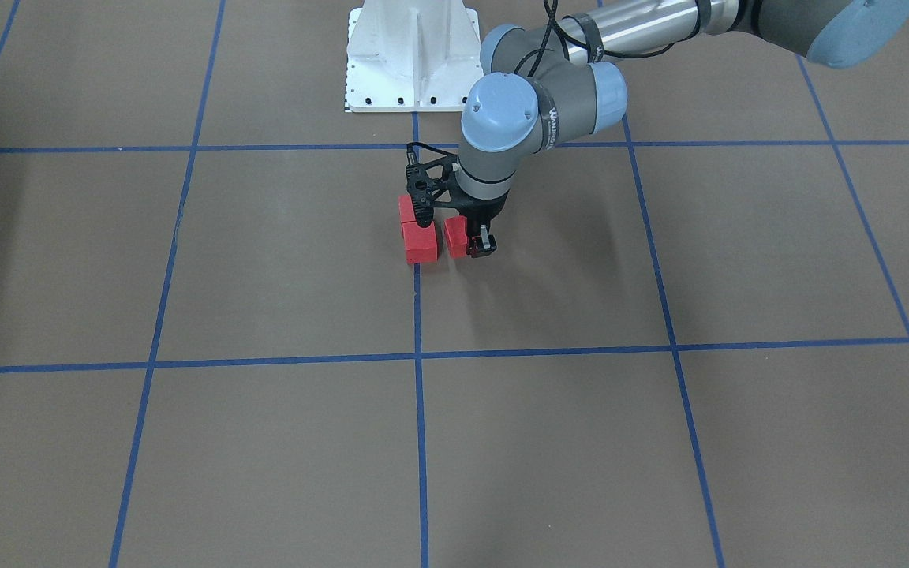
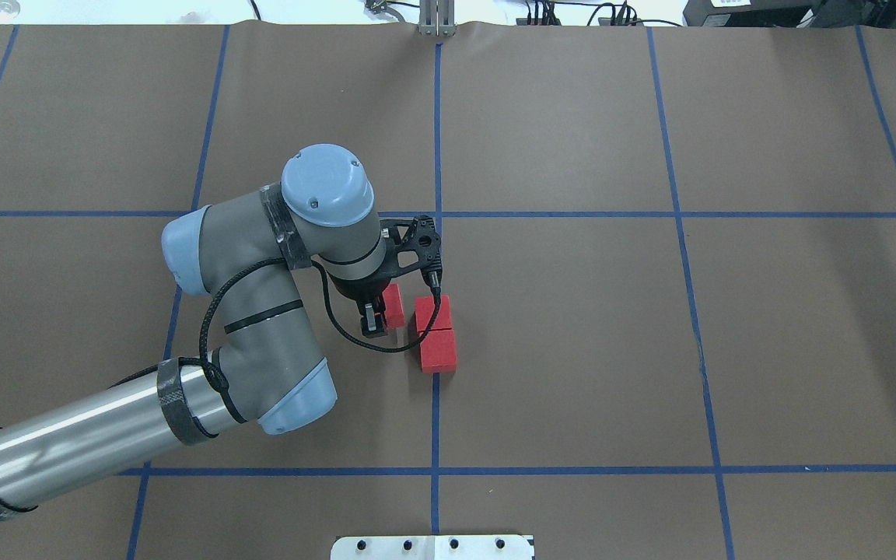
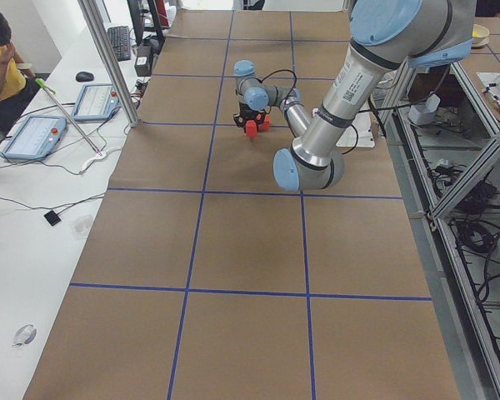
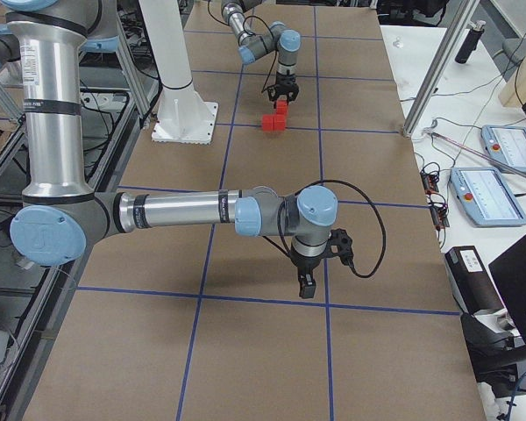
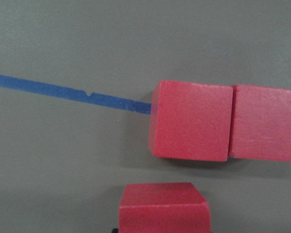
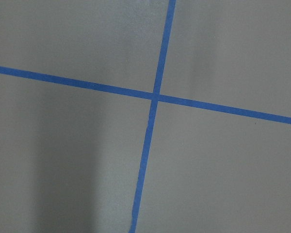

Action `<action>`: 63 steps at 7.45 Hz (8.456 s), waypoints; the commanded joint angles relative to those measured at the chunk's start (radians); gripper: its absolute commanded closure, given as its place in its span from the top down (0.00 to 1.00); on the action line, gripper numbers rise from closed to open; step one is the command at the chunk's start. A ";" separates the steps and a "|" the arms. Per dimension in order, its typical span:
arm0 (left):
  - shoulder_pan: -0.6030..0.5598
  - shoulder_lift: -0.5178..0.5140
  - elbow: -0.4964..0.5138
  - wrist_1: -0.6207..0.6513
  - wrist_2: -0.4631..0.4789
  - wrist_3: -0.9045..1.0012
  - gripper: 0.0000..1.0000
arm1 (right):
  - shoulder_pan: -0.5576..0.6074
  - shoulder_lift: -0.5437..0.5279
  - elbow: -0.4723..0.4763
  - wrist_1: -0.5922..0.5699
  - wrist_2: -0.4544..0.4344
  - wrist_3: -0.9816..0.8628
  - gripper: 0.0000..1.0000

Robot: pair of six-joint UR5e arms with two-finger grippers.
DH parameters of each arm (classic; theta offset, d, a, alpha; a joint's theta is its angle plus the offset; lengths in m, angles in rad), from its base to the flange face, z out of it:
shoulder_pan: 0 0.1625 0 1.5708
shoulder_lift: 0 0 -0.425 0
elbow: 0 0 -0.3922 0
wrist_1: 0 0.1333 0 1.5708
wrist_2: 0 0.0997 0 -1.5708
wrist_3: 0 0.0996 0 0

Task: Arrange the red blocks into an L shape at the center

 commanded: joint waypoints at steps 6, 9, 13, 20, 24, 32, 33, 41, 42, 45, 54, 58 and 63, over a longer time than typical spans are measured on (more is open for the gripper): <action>0.008 -0.012 0.005 -0.026 0.001 0.007 0.11 | 0.000 0.000 -0.001 0.000 0.000 0.000 0.99; 0.011 -0.012 0.005 -0.026 0.001 0.009 0.15 | 0.000 0.002 -0.003 0.000 0.000 0.000 0.99; 0.025 -0.012 0.015 -0.026 0.001 0.012 0.15 | 0.000 0.002 -0.003 0.000 0.000 0.000 0.99; 0.025 -0.021 0.030 -0.026 0.001 0.010 0.17 | 0.000 0.002 -0.002 0.000 0.002 0.000 0.99; 0.025 -0.026 0.041 -0.026 0.001 0.009 0.22 | 0.000 0.002 -0.002 0.000 0.002 0.000 0.99; 0.022 -0.026 0.076 -0.084 0.002 0.009 0.41 | 0.000 0.011 -0.002 0.000 0.002 0.002 0.99; 0.022 -0.026 0.076 -0.084 0.002 0.007 0.50 | 0.000 0.011 0.000 0.000 0.002 0.002 0.99; 0.002 -0.020 -0.003 -0.072 -0.007 0.006 1.00 | 0.000 0.014 0.000 0.000 0.002 0.002 0.99; -0.005 -0.015 -0.039 -0.063 -0.005 0.006 1.00 | 0.000 0.014 0.000 0.000 0.002 0.002 0.99; -0.143 0.009 -0.068 0.026 -0.008 -0.003 1.00 | 0.000 0.012 -0.002 0.000 0.002 0.002 0.99; -0.901 0.627 -0.061 0.010 -0.222 -0.209 1.00 | 0.002 -0.003 -0.011 0.000 -0.005 -0.008 0.99; -1.102 0.813 -0.151 0.002 -0.322 -0.209 1.00 | 0.023 -0.006 -0.015 0.000 -0.008 0.000 0.99; -1.096 0.821 -0.169 -0.010 -0.324 -0.210 1.00 | 0.045 -0.006 -0.028 -0.002 -0.005 0.003 0.99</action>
